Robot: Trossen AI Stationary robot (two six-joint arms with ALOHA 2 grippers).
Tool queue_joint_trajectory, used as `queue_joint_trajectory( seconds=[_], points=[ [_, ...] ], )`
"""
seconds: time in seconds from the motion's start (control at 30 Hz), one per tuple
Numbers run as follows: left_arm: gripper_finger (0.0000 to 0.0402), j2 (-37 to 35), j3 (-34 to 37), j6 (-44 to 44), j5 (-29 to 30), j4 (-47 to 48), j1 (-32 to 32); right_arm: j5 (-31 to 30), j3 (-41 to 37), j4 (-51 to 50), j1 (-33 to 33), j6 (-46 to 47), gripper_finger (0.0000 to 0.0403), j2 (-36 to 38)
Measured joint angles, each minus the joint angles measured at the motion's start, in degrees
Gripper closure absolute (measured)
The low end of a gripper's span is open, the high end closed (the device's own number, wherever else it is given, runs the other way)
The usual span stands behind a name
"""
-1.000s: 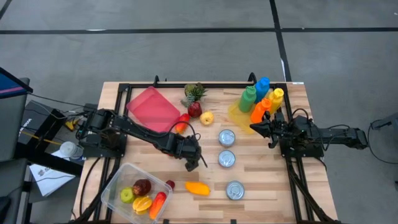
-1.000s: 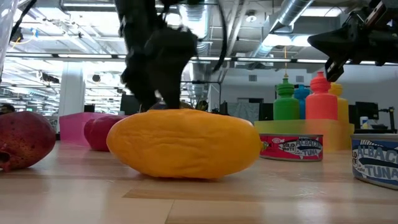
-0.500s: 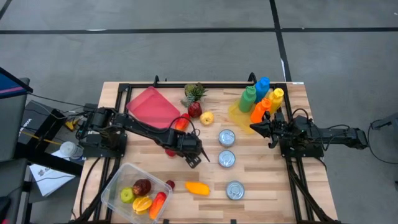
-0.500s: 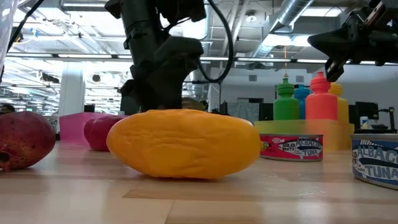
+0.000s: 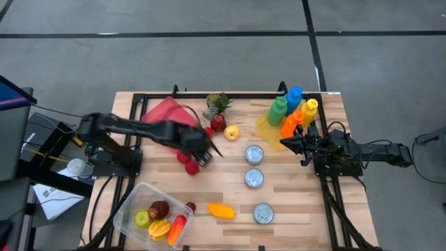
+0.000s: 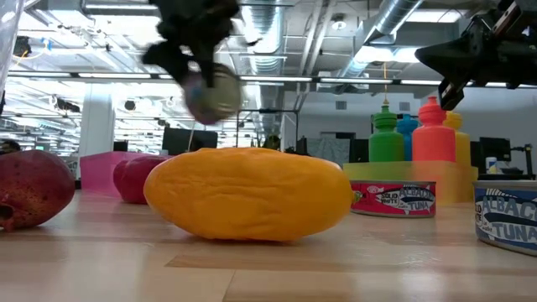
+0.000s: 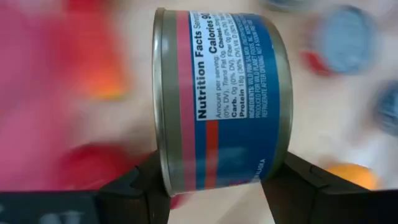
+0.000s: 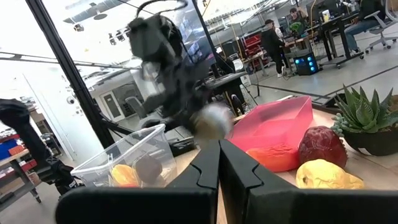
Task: Pick & Place Food Item
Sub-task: Put the blue pink tuna can into the pink bin
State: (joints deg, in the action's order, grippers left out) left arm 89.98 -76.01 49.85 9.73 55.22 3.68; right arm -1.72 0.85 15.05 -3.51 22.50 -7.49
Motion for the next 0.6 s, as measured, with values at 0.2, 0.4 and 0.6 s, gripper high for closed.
queue_joint_trajectory(
  seconds=[0.2,0.4,0.6],
  points=[
    [0.0213,-8.4,0.2,3.8,13.3,21.7,-8.2,0.0,0.0,0.0,0.0,0.0,0.0403,0.0],
    [0.0213,-9.7,6.2,0.6,15.7,24.0,-17.9,0.0,0.0,0.0,0.0,0.0,0.0403,0.0],
    [0.0213,-5.3,13.4,-2.9,18.3,22.9,-20.9,0.0,0.0,0.0,0.0,0.0,0.0403,0.0]
  ],
)
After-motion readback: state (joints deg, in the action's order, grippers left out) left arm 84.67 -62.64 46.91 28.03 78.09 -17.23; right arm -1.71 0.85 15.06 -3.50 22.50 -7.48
